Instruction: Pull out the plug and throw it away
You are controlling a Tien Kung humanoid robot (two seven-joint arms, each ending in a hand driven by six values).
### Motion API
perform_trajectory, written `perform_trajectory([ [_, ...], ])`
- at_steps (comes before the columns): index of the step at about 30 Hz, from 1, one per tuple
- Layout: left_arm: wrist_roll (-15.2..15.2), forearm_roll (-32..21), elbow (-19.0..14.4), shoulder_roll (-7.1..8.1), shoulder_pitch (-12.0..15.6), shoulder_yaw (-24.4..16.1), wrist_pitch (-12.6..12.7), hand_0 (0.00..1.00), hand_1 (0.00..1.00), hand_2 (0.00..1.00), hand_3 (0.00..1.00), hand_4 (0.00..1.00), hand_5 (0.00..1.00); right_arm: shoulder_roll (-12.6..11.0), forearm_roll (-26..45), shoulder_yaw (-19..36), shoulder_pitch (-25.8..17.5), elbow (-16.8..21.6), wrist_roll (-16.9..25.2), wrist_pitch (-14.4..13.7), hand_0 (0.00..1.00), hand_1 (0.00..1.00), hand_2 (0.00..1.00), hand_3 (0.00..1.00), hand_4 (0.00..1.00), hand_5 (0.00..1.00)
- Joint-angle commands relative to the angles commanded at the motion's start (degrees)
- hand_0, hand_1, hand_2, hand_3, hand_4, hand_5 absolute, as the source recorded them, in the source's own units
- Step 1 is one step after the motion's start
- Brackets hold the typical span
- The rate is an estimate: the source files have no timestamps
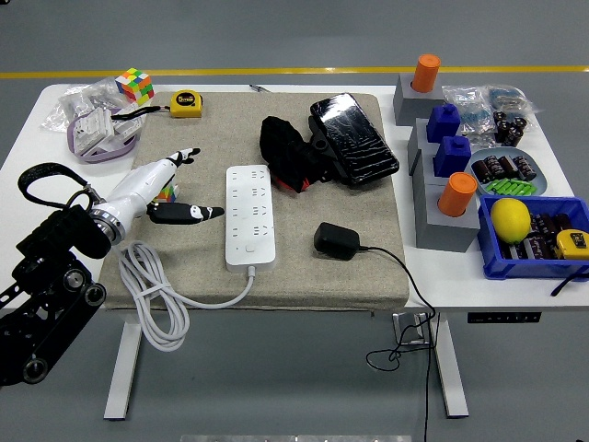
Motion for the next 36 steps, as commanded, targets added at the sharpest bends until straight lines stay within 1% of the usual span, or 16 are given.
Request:
perform_trajectory([
  [6,0.0,-0.1,-0.1,-0.38,0.2,-0.2,-0.1,0.882,0.944,0.941,0.975,0.990,0.490,0.1,0.0,0.0,-0.1,0.0,0.0,-0.1,0.569,0.649,0.671,0.572,0.969,0.516],
  [9,0.0,-0.1,-0.2,-0.45,0.1,-0.1,-0.1,0.876,0.944,0.939,0.963,0.987,0.481,0.1,0.0,0.0,-0.1,-0.1,0.0,-0.1,0.568,0.649,0.671,0.572,0.969,0.516],
  [20,-0.3,-0.7,-0.1,-0.70,-0.3,0.5,0.3,0.874,0.944,0.939,0.965,0.987,0.486,0.1,0.0,0.3,-0.1,-0.1,0.0,-0.1,0.568,0.649,0.671,0.572,0.969,0.516],
  [21,-0.3,-0.8,-0.1,-0.72,-0.3,0.6,0.3,0.863,0.942,0.939,0.977,0.988,0.490,0.1,0.0,0.3,0.0,-0.1,0.0,-0.1,0.569,0.649,0.671,0.572,0.969,0.516],
  [36,-0.1,-0.9,0.0,-0.68,-0.5,0.6,0.2,0.857,0.939,0.939,0.985,0.991,0.489,0.1,0.1,0.3,0.0,-0.1,0.0,-0.1,0.569,0.649,0.671,0.572,0.970,0.516],
])
